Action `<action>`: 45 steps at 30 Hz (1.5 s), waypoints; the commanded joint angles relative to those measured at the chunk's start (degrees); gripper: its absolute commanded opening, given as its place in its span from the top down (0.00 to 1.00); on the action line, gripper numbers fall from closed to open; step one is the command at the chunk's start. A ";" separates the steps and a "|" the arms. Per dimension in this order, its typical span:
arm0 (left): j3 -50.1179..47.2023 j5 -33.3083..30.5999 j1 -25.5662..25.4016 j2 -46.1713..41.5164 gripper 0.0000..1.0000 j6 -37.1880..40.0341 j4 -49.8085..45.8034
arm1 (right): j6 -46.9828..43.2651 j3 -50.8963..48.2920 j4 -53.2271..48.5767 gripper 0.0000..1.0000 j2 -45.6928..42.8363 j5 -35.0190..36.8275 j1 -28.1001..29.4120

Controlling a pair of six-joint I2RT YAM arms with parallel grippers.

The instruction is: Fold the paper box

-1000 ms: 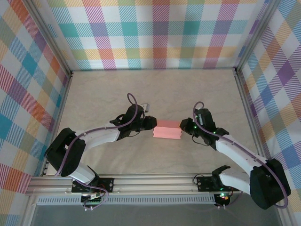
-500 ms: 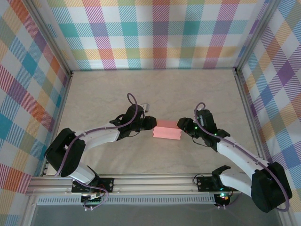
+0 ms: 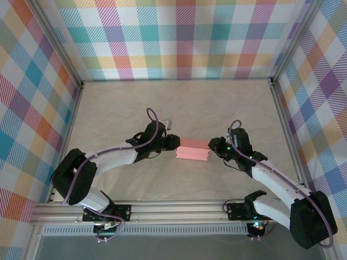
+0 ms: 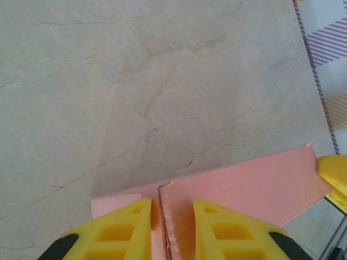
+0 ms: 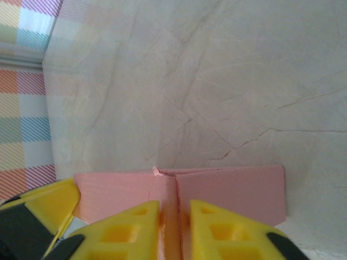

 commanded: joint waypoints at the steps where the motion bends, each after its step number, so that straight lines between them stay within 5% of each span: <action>1: -3.37 -3.15 -0.09 2.07 0.79 1.36 -11.77 | -0.04 -2.22 -0.89 0.85 0.10 -0.53 -0.22; 9: -3.69 -3.52 -0.05 2.15 0.79 1.32 -11.85 | -3.42 -8.21 -1.05 1.00 0.21 0.49 -0.22; 14: -3.69 -3.36 -0.10 1.98 0.80 1.39 -12.00 | -4.88 -5.80 -2.41 1.00 -2.92 -0.37 -0.17; 16: -3.72 -3.34 -0.11 1.79 0.80 1.49 -12.16 | -5.03 -3.47 -2.69 0.78 -4.06 -1.03 -0.19; 19: -3.68 -3.13 -0.07 1.70 0.83 1.50 -12.06 | -4.03 -0.33 -1.55 0.60 -4.23 -2.44 -0.22; 25: -4.02 -2.74 -0.07 1.87 0.84 1.00 -10.85 | -3.05 0.26 1.59 0.46 0.37 -2.63 -0.22; 29: -5.16 -2.28 -0.11 1.61 0.85 -0.24 -9.30 | -1.58 -2.62 4.21 0.49 3.25 -2.59 -0.19; 41: -7.55 -1.81 -0.05 1.16 1.00 -2.09 -6.00 | -1.86 -5.11 3.60 0.95 2.17 -0.76 -0.22; 43: -7.54 -1.81 -0.09 0.37 0.91 -1.97 -6.10 | -2.14 -4.55 3.64 0.92 2.14 -1.02 -0.22; 45: -7.57 -2.22 -0.10 -0.51 0.64 -1.81 -6.58 | -2.56 -3.93 3.46 0.83 1.90 -1.12 -0.22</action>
